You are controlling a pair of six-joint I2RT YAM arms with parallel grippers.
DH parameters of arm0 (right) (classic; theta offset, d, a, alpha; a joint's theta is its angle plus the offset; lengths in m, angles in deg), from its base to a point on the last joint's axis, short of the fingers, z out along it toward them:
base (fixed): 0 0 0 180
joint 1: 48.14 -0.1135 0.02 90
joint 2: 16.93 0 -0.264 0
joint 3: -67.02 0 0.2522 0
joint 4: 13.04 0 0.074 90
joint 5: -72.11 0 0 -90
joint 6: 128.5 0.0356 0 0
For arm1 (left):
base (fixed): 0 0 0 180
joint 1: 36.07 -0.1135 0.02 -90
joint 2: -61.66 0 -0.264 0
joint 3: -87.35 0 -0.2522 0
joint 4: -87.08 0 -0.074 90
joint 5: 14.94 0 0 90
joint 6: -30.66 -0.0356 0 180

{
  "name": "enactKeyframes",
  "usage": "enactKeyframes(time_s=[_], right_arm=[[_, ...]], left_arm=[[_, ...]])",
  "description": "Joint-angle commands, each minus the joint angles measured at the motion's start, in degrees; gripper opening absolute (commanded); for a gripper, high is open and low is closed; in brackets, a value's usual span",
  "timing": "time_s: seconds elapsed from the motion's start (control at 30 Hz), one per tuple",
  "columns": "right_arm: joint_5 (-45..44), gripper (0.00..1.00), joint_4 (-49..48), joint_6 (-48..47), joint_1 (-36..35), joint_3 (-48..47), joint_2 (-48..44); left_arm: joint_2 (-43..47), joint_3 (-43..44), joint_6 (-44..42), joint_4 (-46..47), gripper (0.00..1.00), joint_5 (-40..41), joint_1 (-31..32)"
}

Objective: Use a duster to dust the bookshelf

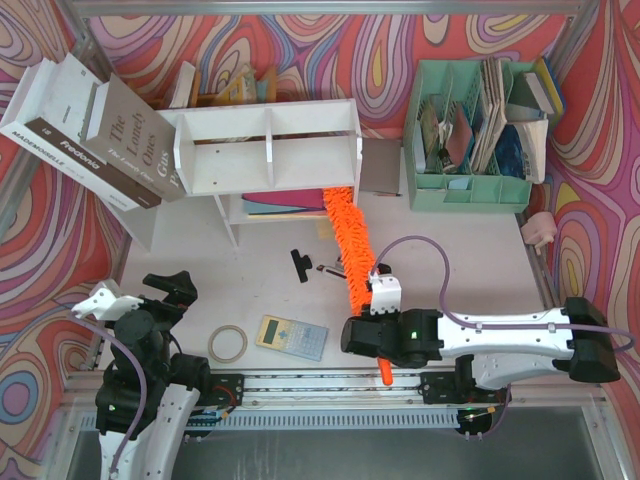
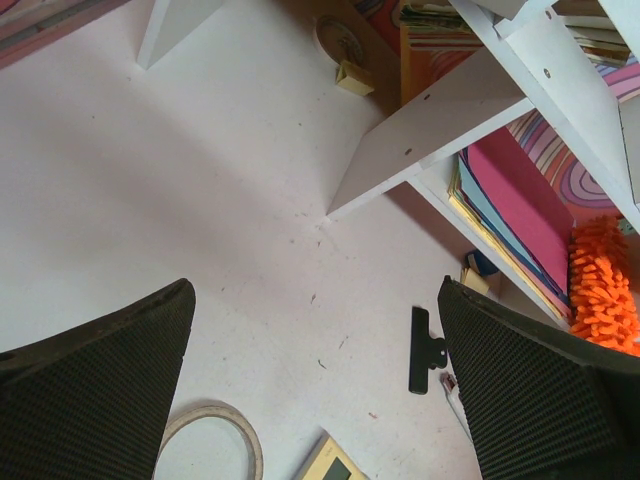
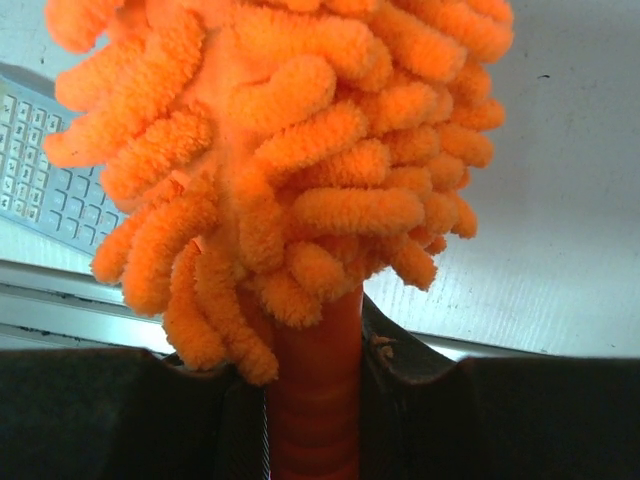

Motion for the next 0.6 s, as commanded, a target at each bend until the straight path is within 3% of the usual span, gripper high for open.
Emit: enactKeyframes(time_s=[0.0,0.2,0.57], right_arm=[[-1.7,0.0,-1.8,0.6,1.3,-0.8,-1.0],[-4.3,0.0,-0.7,-5.2,1.3,-7.7,-1.3],[2.7,0.0,-15.8,-20.1,1.2,-11.0,4.6]], left_arm=[[-0.1,-0.9,-0.9,1.4,0.99,-0.4,-0.4],[-0.2,-1.0,-0.9,1.4,0.98,-0.3,-0.4],[-0.3,-0.9,-0.9,1.4,0.99,-0.3,-0.4]])
